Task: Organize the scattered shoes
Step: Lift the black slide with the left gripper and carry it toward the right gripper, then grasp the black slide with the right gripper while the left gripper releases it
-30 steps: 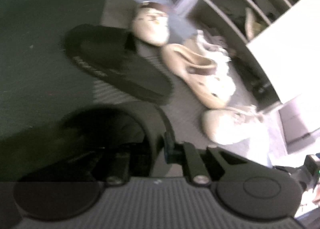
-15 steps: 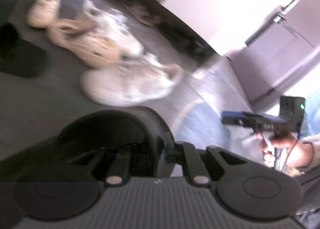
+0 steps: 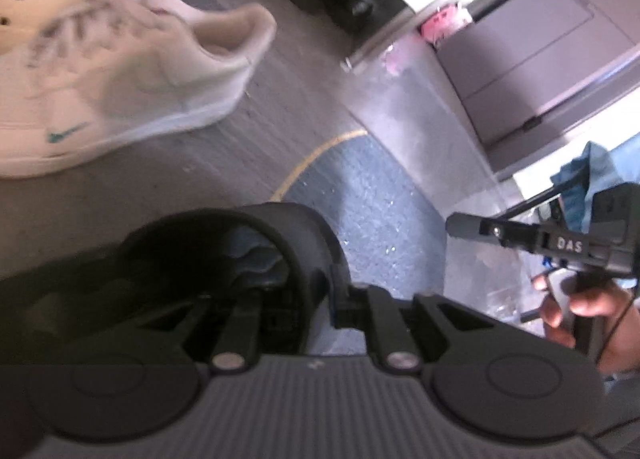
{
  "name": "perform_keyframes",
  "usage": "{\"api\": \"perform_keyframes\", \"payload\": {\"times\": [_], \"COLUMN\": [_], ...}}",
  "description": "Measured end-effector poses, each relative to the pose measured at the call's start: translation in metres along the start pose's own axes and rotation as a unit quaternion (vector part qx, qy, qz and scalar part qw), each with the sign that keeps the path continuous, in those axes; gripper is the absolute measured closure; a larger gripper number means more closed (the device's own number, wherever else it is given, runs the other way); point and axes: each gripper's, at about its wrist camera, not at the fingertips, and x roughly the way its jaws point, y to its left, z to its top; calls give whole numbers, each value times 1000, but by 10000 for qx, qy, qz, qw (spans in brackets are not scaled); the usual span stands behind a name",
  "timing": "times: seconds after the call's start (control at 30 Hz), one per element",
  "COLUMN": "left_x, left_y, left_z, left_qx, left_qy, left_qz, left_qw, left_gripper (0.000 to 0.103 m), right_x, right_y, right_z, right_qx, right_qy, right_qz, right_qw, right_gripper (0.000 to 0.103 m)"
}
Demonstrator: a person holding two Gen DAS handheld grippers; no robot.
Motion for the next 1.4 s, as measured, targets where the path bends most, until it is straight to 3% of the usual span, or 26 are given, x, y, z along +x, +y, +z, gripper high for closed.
{"api": "perform_keyframes", "payload": {"times": [0.13, 0.23, 0.3, 0.33, 0.43, 0.5, 0.6, 0.67, 0.7, 0.83, 0.87, 0.93, 1.0, 1.03, 1.1, 1.17, 1.27, 1.33, 1.4], "left_x": [21, 24, 18, 15, -23, -41, -104, -129, -151, -221, -226, -246, -254, -255, -258, -262, -272, -277, -282], "left_y": [-2, 0, -2, -3, -9, -12, -17, -22, -27, -54, -56, -69, -71, -70, -72, -73, -71, -71, -79], "left_z": [-4, -2, -3, -2, -7, -11, -36, -48, -63, -125, -127, -158, -177, -184, -187, -186, -186, -189, -189], "left_qx": [-68, -263, -271, -282, -470, -536, -369, -322, -263, -710, -744, -1145, -1600, -1722, -1590, -1551, -1577, -1570, -1379], "left_qy": [95, 148, 121, 74, -272, -354, -540, -643, -798, -1930, -1989, -2696, -3122, -3197, -3292, -3312, -3477, -3561, -3578], "left_qz": [177, 390, 556, 588, 547, 711, 1473, 1640, 1817, 2594, 2623, 2848, 2765, 2577, 2666, 3052, 3176, 3199, 3335], "left_qw": [9998, 9988, 9980, 9978, 9970, 9954, 9869, 9838, 9798, 9436, 9413, 9127, 8947, 8954, 8918, 8792, 8680, 8638, 8612], "left_gripper": [82, 67, 36, 30, 27, 25, 24, 24, 23, 20, 18, 15, 15, 15, 15, 17, 17, 17, 17], "right_x": [4, -1, -6, -6, -10, -12, -4, 2, 3, 19, 23, 33, 43, 48, 54, 61, 74, 78, 74], "right_y": [2, 6, 10, 12, 13, 13, 17, 25, 30, 63, 72, 90, 105, 111, 121, 131, 140, 143, 141], "right_z": [-5, -8, -9, -10, -11, -12, -13, -14, -15, -20, -21, -24, -26, -27, -27, -29, -36, -39, -38], "right_qx": [-147, -329, -484, -527, -535, -451, -383, -412, -466, -740, -797, -902, -949, -929, -811, -972, -1492, -1770, -1776], "right_qy": [47, 37, -7, -33, -69, -55, 59, 137, 175, 436, 498, 637, 755, 767, 680, 570, 457, 358, 371], "right_qz": [27, 155, 226, 237, 263, 273, 240, 309, 367, 445, 433, 420, 424, 391, 229, -54, -406, -491, -480], "right_qw": [9999, 9993, 9986, 9983, 9982, 9986, 9990, 9986, 9981, 9953, 9946, 9930, 9917, 9919, 9941, 9936, 9869, 9823, 9822], "right_gripper": [28, 28, 28, 28, 28, 28, 28, 28, 28, 28, 28, 28, 28, 28, 28, 28, 26, 26, 33]}}
